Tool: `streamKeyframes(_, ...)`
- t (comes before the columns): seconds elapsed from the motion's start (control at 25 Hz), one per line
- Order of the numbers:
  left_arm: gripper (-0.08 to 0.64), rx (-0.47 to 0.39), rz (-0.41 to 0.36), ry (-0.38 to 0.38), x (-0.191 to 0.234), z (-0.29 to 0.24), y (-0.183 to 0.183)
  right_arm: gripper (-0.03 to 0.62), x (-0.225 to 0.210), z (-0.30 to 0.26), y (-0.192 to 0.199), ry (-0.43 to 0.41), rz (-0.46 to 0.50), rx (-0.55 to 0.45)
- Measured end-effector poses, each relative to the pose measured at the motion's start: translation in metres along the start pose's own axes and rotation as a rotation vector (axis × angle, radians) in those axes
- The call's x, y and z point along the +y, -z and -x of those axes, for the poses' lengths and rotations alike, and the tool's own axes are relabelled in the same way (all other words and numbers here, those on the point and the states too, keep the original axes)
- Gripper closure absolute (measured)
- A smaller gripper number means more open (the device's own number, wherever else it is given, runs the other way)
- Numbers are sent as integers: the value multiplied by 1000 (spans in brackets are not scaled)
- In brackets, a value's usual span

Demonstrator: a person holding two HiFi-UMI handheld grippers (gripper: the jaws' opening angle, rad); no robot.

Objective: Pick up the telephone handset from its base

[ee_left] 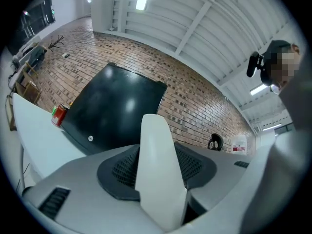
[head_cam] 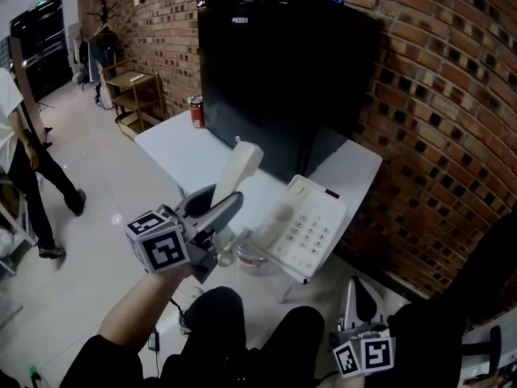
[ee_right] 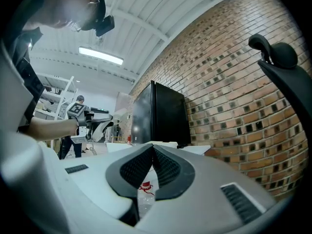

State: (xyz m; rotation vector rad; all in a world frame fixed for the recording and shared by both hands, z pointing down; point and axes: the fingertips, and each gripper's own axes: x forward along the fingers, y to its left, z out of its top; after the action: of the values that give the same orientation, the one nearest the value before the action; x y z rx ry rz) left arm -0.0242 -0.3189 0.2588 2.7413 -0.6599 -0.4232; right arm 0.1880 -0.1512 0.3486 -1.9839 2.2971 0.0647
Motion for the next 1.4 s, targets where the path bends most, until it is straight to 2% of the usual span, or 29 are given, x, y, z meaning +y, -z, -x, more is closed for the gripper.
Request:
streamKeyframes(0.24,345,-19,17,3,-1,8,2,581,4,0,-9,-3,25,-2)
streamKeyframes(0.56,347,-31,-9,16,0,8,-1,581,6,2,-36,-10,77,-46)
streamKeyframes(0.76,347,-14,-24,16,-5,9,-2,581,2,8,-35,22,78,-51)
streamKeyframes(1.0,347,-16,-14,43,-11,14,-1,583,4,10,-31,13,87,-50)
streamKeyframes(1.4,347,-4,-27,10,-10,13,6,583,-4,16,-27,34,77,-59)
